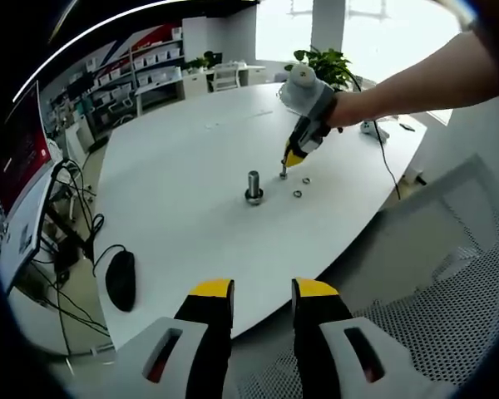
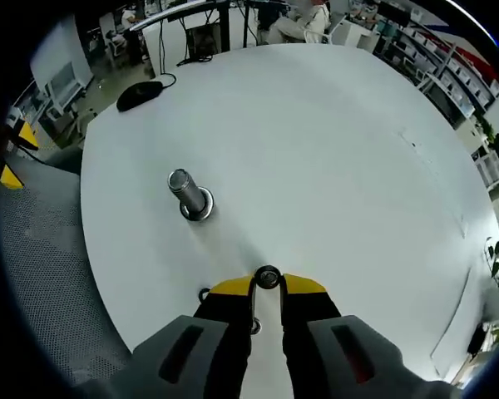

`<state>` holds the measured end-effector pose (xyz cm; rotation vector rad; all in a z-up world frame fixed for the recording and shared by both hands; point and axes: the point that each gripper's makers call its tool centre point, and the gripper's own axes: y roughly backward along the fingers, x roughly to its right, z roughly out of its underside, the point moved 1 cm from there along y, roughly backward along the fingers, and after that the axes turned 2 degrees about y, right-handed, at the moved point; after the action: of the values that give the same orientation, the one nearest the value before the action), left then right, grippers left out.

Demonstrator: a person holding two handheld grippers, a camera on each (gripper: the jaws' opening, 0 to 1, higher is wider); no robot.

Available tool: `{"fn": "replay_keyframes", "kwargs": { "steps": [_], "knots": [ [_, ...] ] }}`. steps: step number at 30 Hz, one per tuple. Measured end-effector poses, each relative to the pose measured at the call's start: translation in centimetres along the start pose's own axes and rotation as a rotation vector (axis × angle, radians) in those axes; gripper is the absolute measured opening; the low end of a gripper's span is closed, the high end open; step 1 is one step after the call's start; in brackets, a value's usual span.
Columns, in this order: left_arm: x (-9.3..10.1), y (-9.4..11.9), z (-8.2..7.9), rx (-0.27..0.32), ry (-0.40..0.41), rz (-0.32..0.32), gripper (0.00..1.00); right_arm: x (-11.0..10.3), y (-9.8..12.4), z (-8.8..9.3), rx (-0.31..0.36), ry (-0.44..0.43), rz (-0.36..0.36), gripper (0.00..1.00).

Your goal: Place the washer onto the threaded stud by aligning its center hole with the stud, sliding it down to the base, and recovering from edge contact or off-axis alignment until the washer reaches the visible bottom stop.

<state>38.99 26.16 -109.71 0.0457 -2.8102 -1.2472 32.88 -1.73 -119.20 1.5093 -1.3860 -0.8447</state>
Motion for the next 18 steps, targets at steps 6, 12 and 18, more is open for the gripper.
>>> {"fn": "replay_keyframes", "kwargs": {
  "steps": [6, 12, 18],
  "knots": [
    [-0.2, -0.2, 0.1, -0.004, 0.003, -0.002, 0.26, -0.1, -2.1, 1.1, -0.023, -0.015, -0.016, 0.14],
    [-0.2, -0.2, 0.1, -0.006, 0.005, -0.004, 0.26, -0.4, -2.3, 1.3, -0.033, -0.032, -0.022, 0.14],
    [-0.2, -0.1, 0.1, -0.006, 0.008, -0.006, 0.26, 0.1, -2.8, 1.6, -0.034, -0.037, -0.027, 0.15]
  ]
}}
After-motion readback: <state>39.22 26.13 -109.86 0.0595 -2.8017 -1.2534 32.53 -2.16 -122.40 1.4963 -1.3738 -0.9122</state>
